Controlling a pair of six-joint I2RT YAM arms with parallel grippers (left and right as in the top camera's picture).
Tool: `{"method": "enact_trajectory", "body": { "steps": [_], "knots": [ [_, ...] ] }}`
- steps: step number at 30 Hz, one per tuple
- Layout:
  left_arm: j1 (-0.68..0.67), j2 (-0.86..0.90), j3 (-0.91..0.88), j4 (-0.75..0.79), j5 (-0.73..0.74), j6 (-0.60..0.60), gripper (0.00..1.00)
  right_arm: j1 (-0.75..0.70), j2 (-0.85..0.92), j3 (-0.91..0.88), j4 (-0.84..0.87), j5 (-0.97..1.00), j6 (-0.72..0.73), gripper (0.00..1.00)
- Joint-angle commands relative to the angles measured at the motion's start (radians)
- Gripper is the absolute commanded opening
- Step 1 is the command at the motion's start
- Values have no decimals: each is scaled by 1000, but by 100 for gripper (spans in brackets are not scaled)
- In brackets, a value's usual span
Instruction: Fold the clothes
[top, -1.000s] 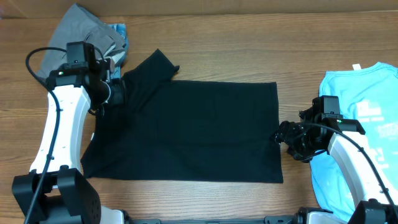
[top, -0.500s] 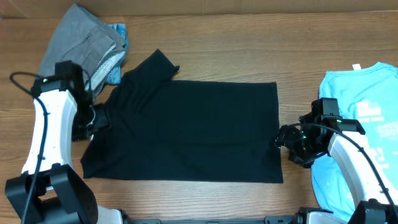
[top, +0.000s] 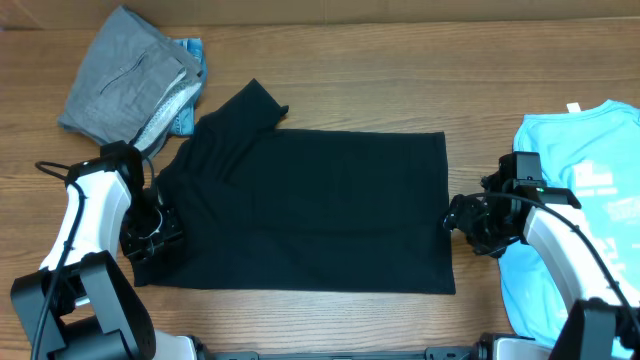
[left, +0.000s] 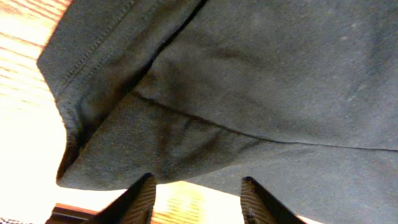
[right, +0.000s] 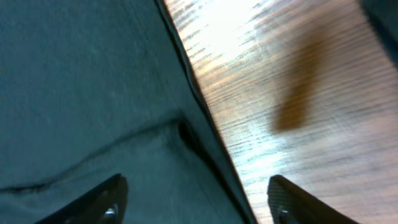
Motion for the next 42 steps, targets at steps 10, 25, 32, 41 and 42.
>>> {"method": "enact_trajectory", "body": {
  "steps": [10,25,32,41,42],
  "knots": [
    [5,-2,-2,25,0,-11,39,0,79,-73,135,-132,-79,27],
    [6,-2,-2,37,-26,-11,39,0,79,-3,25,117,196,4],
    [6,-2,-2,30,-27,-11,54,0,79,-2,6,127,221,4],
    [6,-2,-26,26,-123,-97,39,0,79,-2,7,127,221,4],
    [6,-2,-38,41,-128,-103,39,0,79,-2,7,126,221,4]
  ]
}}
